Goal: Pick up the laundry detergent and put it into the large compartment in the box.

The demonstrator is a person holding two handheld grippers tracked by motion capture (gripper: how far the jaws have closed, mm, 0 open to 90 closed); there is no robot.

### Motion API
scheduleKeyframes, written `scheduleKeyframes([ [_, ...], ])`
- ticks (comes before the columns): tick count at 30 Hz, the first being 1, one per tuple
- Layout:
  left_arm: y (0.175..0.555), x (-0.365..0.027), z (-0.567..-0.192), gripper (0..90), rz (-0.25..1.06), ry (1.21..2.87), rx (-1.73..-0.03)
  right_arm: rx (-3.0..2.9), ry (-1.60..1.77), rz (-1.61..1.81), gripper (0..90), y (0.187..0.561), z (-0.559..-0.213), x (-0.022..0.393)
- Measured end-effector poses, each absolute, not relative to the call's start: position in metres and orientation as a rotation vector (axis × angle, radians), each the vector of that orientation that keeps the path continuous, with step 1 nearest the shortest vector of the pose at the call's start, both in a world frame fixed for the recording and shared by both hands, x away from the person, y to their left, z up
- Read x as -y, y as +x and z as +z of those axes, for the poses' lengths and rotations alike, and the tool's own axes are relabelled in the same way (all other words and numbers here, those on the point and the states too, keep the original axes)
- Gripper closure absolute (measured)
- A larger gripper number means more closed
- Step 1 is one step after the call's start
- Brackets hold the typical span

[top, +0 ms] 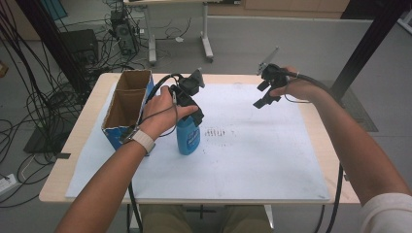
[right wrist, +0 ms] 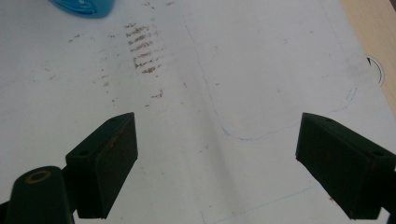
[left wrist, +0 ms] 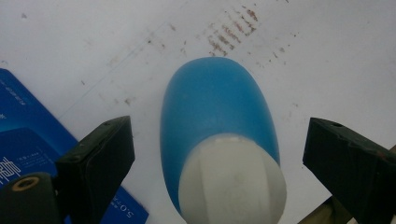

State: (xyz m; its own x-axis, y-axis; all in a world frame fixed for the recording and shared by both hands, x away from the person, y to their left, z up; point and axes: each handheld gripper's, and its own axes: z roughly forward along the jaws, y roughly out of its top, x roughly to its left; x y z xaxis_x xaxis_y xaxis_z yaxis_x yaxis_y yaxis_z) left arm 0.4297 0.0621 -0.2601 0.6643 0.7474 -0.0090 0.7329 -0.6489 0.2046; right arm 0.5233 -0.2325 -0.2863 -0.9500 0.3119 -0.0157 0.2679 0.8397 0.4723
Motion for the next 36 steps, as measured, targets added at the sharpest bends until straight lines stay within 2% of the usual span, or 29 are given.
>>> scheduleKeyframes([
  [36,0.4347,-0.057,-0.264,9.6,0.123,2.711,-1.234,-2.926,0.47,0.731,12.5,0.5233,-0.2877,0.2334],
])
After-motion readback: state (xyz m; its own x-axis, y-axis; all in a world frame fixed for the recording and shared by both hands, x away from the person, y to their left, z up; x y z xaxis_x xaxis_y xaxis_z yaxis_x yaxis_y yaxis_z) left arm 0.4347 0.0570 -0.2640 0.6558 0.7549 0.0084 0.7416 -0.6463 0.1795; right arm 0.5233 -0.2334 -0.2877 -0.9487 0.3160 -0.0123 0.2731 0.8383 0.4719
